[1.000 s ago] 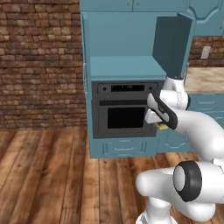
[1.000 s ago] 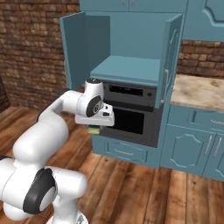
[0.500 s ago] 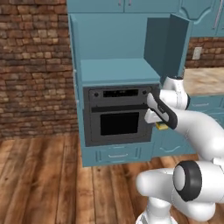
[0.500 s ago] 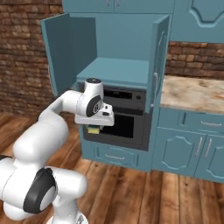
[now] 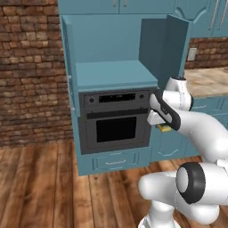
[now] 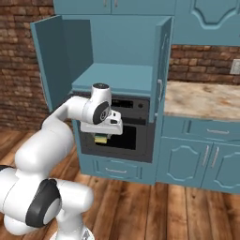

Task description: Pick up the sponge and sponge from the sink, and place them back in the cabinet, and close the cabinet doors.

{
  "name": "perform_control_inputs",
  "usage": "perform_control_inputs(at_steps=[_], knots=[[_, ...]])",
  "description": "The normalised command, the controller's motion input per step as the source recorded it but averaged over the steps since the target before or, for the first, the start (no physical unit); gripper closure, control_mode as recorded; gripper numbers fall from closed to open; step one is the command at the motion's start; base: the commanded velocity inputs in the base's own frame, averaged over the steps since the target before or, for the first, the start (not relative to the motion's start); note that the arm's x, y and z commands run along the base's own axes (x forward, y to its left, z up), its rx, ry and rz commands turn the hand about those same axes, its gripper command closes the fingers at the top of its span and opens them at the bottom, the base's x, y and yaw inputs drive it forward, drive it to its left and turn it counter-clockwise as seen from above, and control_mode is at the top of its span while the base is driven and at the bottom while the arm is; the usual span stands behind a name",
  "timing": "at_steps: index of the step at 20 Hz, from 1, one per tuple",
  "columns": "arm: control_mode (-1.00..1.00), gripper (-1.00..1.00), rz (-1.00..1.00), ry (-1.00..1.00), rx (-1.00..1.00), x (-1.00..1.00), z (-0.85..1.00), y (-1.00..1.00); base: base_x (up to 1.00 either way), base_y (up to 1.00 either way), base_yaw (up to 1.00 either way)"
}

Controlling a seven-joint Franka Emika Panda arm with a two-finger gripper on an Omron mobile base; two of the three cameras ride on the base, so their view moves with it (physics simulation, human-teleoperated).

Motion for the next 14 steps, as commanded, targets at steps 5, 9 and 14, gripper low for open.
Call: perform_control_inputs(at_steps=[5, 9, 14], knots=[[1.00, 1.00, 0.00, 0.00, 0.00, 0.00, 0.00, 0.00, 0.05, 0.41, -0.15], [1.00, 1.00, 0.00, 0.00, 0.00, 0.00, 0.00, 0.00, 0.01, 0.46, -0.14], [1.00, 1.00, 0.00, 0.00, 0.00, 0.00, 0.00, 0.00, 0.11, 0.35, -0.11]])
